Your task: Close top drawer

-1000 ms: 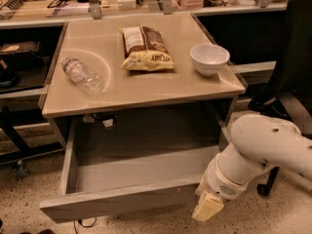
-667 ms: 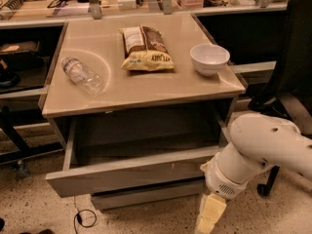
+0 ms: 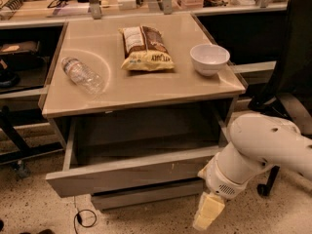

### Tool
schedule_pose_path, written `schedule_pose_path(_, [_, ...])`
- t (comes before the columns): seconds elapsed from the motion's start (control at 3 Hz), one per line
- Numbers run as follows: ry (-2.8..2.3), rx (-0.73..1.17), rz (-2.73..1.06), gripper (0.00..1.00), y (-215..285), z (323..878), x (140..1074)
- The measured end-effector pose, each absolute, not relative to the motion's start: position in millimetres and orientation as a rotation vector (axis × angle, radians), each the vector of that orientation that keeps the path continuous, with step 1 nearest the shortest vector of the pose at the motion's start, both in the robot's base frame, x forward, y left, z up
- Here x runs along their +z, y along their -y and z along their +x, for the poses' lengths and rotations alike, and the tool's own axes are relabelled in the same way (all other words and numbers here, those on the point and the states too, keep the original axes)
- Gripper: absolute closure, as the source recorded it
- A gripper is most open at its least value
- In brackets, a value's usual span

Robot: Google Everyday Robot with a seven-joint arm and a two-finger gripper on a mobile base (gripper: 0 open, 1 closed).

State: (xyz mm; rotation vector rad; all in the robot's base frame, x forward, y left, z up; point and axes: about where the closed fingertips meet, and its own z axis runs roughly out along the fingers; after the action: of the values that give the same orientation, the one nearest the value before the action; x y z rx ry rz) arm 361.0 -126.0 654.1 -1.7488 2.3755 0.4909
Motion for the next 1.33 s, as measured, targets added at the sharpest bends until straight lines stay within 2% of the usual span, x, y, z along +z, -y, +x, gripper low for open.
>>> schedule_pose_path(1.0, [-2.369, 0.457, -1.737, 0.88, 125.2, 373.4, 660.2])
schedule_pose_path(1.33, [-2.351, 0.397, -1.729, 1.00, 124.2, 396.0, 669.6])
